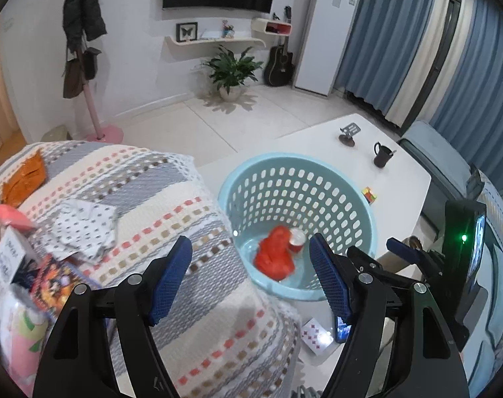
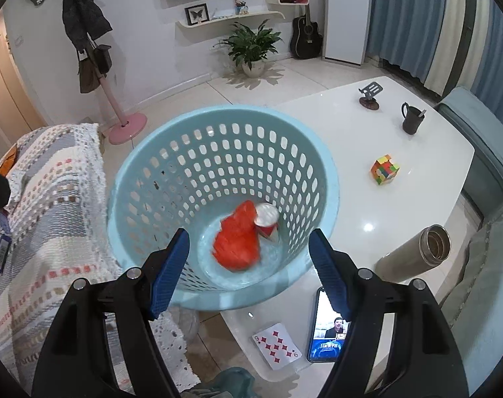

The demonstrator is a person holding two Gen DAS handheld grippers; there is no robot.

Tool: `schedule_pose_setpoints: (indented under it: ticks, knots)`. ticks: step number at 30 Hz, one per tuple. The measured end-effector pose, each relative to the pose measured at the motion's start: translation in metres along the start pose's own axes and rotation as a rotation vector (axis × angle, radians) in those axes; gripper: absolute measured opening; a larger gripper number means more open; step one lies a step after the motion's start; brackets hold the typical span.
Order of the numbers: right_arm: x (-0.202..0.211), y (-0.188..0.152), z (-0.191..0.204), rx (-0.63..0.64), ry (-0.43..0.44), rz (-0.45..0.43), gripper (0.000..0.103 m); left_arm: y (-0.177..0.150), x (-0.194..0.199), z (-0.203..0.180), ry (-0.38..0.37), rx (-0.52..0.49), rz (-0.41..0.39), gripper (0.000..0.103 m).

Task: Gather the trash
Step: 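Grasp the blue milk carton with the left tool while the right tool grasps the card box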

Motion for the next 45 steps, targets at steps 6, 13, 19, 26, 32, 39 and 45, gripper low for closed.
schedule_pose_setpoints:
  ticks: [6, 13, 19, 26, 32, 39, 45]
  knots:
    - [0.036, 0.008, 0.032, 0.065, 0.035, -0.079, 0.071, -0.007, 0.055, 0.017, 0.044, 0.007, -0.097, 0.071]
    - [0.086, 0.014, 0.094, 0.164, 0.109, -0.178, 0.071, -0.029, 0.143, 0.063, 0.121, 0.073, -0.223, 0.071]
    - [0.126, 0.005, 0.158, 0.253, 0.192, -0.240, 0.073, -0.059, 0.212, 0.121, 0.231, 0.152, -0.296, 0.071]
    - [0.146, -0.017, 0.219, 0.350, 0.235, -0.254, 0.074, -0.101, 0.249, 0.186, 0.331, 0.237, -0.303, 0.076]
    - [0.138, -0.031, 0.243, 0.380, 0.254, -0.212, 0.074, -0.131, 0.222, 0.205, 0.334, 0.208, -0.201, 0.080]
    - [0.127, -0.035, 0.252, 0.405, 0.236, -0.191, 0.074, -0.132, 0.179, 0.205, 0.373, 0.137, -0.131, 0.084]
    - [0.113, -0.030, 0.254, 0.411, 0.235, -0.172, 0.074, -0.128, 0.170, 0.216, 0.390, 0.164, -0.123, 0.079]
Point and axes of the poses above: each gripper's, at about its wrist camera, not at the fingertips, and x roughly against the way its jaws point, z to its left, y to its top, the point moved 7 cm from there along -x, roughly the way its jaws point, and after that the axes turned 1 degree about -y, right-handed, at the moved point
